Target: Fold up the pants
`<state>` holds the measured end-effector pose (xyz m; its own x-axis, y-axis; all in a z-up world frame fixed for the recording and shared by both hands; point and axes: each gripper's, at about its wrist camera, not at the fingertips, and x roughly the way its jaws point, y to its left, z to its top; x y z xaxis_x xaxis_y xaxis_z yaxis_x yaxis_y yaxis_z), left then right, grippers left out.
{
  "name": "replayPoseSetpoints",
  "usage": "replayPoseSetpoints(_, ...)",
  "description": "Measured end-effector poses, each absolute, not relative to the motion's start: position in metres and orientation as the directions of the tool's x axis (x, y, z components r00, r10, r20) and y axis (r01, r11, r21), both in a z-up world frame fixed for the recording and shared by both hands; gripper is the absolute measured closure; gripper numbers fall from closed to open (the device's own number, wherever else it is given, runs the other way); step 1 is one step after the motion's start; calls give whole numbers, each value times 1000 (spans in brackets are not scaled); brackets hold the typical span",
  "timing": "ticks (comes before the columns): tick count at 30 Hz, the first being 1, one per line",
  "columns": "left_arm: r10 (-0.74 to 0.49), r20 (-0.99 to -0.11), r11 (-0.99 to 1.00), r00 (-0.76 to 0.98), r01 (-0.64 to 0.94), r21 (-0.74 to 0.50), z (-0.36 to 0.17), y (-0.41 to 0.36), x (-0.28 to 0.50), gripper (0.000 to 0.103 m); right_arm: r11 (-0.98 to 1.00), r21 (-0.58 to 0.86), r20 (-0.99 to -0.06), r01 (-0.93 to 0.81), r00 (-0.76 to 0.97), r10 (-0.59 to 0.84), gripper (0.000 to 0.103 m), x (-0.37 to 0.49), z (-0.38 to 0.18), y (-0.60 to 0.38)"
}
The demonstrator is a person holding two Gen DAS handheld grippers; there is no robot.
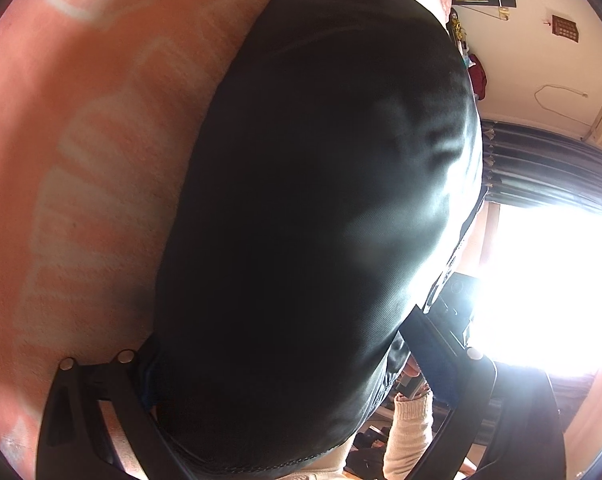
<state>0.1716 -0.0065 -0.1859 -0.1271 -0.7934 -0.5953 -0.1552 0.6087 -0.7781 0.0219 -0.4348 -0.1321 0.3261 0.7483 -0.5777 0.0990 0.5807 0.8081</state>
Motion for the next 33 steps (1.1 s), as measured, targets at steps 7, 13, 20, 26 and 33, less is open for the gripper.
replayPoseSetpoints(7,-785,-611,619,-100,-153,-771,-178,-6,168,13,552,828,-545,93,361,757,48,13,-131,-438)
replayPoseSetpoints(13,-782,-619,622,-70,-154,-768,-172,-1,168,26,595,801,-565,61,405,719,62,4,-114,-431)
replayPoseSetpoints(20,-751,-659,656,35,-76,-751,-141,2,161,50,688,726,-624,6,428,654,66,1,-79,-408)
replayPoseSetpoints(26,-743,-655,663,134,14,-749,-110,2,159,61,723,690,-629,-39,461,626,67,5,-54,-395)
replayPoseSetpoints(33,-790,-583,595,191,6,-804,-109,10,160,64,778,619,-632,-108,520,575,67,9,-19,-397)
